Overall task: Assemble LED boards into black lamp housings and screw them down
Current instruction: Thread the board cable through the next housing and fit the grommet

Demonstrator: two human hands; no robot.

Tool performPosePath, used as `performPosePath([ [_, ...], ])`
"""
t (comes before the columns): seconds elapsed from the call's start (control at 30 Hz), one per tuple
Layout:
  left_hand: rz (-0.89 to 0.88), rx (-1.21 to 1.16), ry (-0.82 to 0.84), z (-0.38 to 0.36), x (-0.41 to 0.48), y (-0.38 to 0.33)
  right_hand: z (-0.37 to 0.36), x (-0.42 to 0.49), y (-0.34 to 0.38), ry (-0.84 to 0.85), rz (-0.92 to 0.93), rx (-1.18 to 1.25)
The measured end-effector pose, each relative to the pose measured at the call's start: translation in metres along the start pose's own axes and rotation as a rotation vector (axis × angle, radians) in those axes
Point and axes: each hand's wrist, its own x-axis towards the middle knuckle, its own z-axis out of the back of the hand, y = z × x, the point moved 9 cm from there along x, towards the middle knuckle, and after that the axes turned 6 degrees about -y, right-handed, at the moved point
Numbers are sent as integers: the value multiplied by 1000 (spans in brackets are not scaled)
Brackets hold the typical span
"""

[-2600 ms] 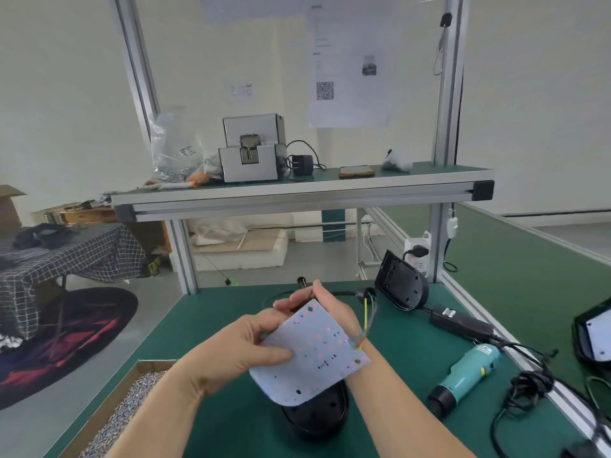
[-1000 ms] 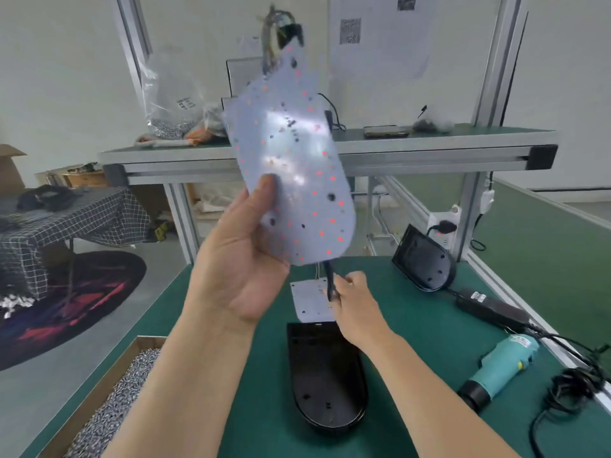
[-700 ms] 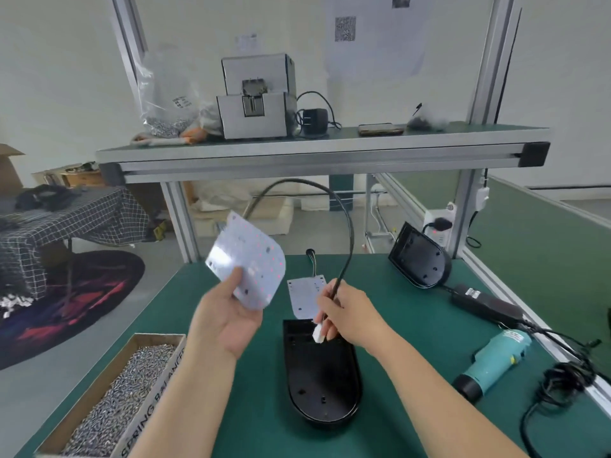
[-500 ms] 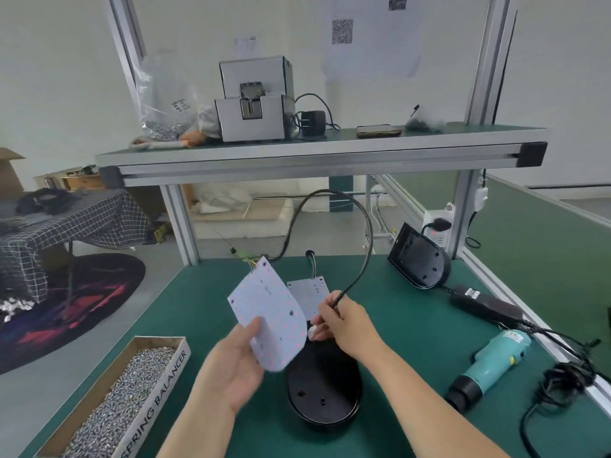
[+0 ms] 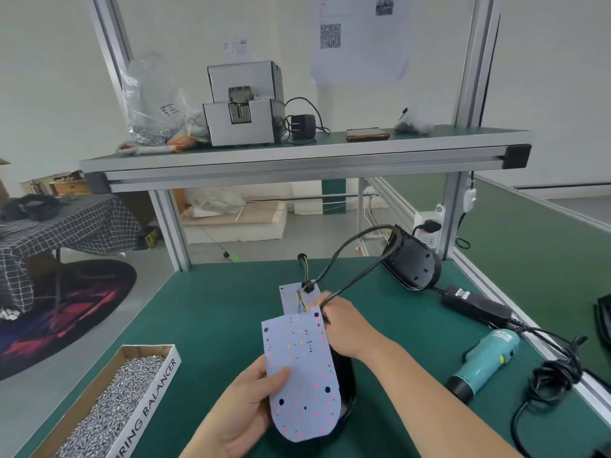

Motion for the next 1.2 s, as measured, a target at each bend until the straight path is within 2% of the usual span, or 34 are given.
performPosePath([
  [0.07, -30, 51, 54, -4, 0, -14, 16, 4, 17, -20, 53, -21],
  [0.17, -66, 137, 111, -15, -3, -35, 29, 12, 35, 71, 76, -127],
  [0.3, -112, 181, 148, -29, -6, -57, 67, 15, 52, -163, 115, -44],
  [0.33, -122, 196, 155, -33, -6, -61, 72, 15, 55, -175, 123, -53],
  [0.47, -139, 234, 192, -45, -9, -67, 76, 16, 55, -77, 92, -97],
  [0.6, -160, 242, 177, -47, -13, -69, 87, 8, 64, -178, 136, -166],
  [0.67, -158, 248, 193, -49, -17, -70, 83, 6, 64, -70, 99, -187],
  [0.73, -160, 257, 199, -52, -21, -71, 86, 5, 64, -54, 50, -116],
  [0.8, -162, 277, 202, -55, -25, -72, 98, 5, 65, -198, 48, 8],
  [0.87, -158, 313, 218, -57, -30, -74, 100, -2, 66, -231, 46, 47],
  [0.97, -178, 341, 209, -55, -36, -76, 94, -10, 63, -113, 33, -40],
  [1.07, -225, 241, 124, -49, -35, -78, 91, -18, 69, -88, 142, -373],
  [1.1, -239, 211, 94, -46, -34, -77, 86, -23, 67, -83, 128, -382],
  [1.13, -253, 186, 63, -42, -34, -76, 80, -28, 62, -75, 94, -288],
  [1.2, -274, 165, 15, -32, -35, -73, 70, -45, 52, -49, 1, 107],
])
